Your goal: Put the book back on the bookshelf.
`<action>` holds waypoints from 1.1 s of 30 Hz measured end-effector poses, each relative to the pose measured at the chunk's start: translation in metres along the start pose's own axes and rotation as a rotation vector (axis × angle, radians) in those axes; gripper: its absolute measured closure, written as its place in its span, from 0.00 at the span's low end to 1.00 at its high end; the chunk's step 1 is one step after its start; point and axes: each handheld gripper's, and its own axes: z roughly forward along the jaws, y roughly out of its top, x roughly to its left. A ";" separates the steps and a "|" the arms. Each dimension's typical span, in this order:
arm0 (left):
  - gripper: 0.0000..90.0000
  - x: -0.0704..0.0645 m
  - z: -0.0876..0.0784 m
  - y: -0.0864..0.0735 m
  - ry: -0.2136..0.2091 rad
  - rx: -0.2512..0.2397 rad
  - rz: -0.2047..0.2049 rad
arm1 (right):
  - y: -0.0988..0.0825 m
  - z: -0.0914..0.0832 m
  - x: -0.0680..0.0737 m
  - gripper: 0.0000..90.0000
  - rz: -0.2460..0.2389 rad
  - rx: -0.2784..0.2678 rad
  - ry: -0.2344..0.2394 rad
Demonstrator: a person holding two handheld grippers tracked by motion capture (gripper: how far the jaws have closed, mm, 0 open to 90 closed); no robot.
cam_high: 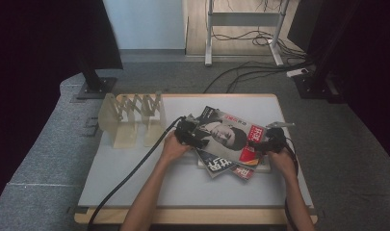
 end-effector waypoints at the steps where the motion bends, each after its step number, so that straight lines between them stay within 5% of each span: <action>1: 0.00 0.000 0.000 0.000 -0.002 0.002 0.001 | 0.000 0.000 0.001 0.00 -0.001 -0.003 -0.001; 33: 0.00 -0.045 -0.032 -0.040 0.017 0.015 0.007 | -0.017 -0.020 0.035 0.00 -0.106 0.008 0.009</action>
